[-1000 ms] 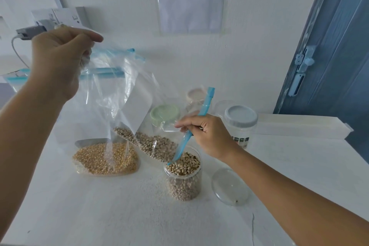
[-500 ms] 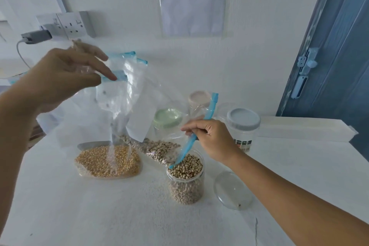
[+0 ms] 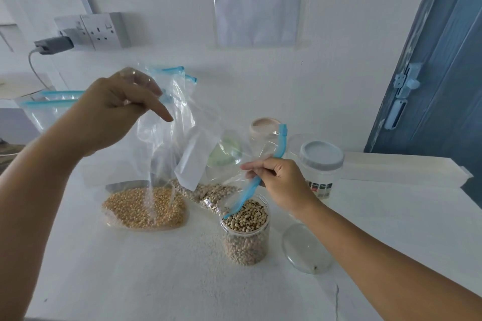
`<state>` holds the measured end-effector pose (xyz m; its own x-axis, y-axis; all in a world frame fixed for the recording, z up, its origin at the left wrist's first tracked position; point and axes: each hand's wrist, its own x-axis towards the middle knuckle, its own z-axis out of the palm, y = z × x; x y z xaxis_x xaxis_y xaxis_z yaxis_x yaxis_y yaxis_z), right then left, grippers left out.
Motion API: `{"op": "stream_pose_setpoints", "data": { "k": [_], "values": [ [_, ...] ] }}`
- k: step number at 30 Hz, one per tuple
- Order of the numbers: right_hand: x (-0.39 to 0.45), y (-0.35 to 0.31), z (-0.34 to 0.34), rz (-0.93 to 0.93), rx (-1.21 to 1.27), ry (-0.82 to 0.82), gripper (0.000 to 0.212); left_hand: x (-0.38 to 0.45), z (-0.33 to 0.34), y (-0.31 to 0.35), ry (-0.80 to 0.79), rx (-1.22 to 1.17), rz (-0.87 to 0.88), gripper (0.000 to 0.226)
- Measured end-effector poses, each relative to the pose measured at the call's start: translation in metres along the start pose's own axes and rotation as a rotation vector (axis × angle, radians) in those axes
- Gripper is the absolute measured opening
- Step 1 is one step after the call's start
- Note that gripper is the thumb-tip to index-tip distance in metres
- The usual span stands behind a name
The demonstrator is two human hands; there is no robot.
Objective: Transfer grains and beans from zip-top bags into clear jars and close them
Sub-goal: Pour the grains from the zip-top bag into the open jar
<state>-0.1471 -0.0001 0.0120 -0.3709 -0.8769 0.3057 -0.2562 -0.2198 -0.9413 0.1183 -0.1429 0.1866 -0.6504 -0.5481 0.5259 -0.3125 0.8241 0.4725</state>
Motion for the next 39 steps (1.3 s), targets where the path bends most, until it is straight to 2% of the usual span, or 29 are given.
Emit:
{"op": "stream_pose_setpoints", "data": {
  "k": [2, 6, 8, 12, 20, 32, 36, 39],
  "values": [
    [-0.001, 0.001, 0.0, 0.027, 0.027, 0.003, 0.035, -0.002, 0.0, 0.001, -0.042, 0.039, -0.003, 0.053],
    [-0.002, 0.0, 0.0, 0.038, 0.028, 0.0, 0.033, -0.008, 0.002, 0.002, -0.183, 0.117, 0.013, 0.038],
    [-0.002, 0.0, -0.001, 0.028, 0.007, -0.004, 0.032, -0.009, 0.007, 0.002, -0.146, 0.148, 0.018, 0.037],
    [-0.001, 0.001, -0.003, 0.025, -0.016, 0.002, 0.029, -0.007, 0.019, 0.003, -0.014, 0.133, 0.028, 0.056],
    [-0.002, 0.001, -0.01, -0.03, -0.014, -0.006, 0.03, 0.002, 0.031, 0.006, 0.184, 0.008, 0.116, 0.054],
    [-0.01, 0.0, -0.017, -0.089, -0.063, 0.0, 0.033, 0.019, 0.026, 0.019, 0.207, -0.059, 0.131, 0.065],
    [-0.011, 0.0, -0.016, -0.099, -0.073, 0.01, 0.033, 0.019, 0.027, 0.019, 0.21, -0.099, 0.115, 0.082],
    [-0.01, -0.003, -0.016, -0.113, -0.071, 0.008, 0.033, 0.022, 0.025, 0.019, 0.24, -0.129, 0.106, 0.085]
  ]
}}
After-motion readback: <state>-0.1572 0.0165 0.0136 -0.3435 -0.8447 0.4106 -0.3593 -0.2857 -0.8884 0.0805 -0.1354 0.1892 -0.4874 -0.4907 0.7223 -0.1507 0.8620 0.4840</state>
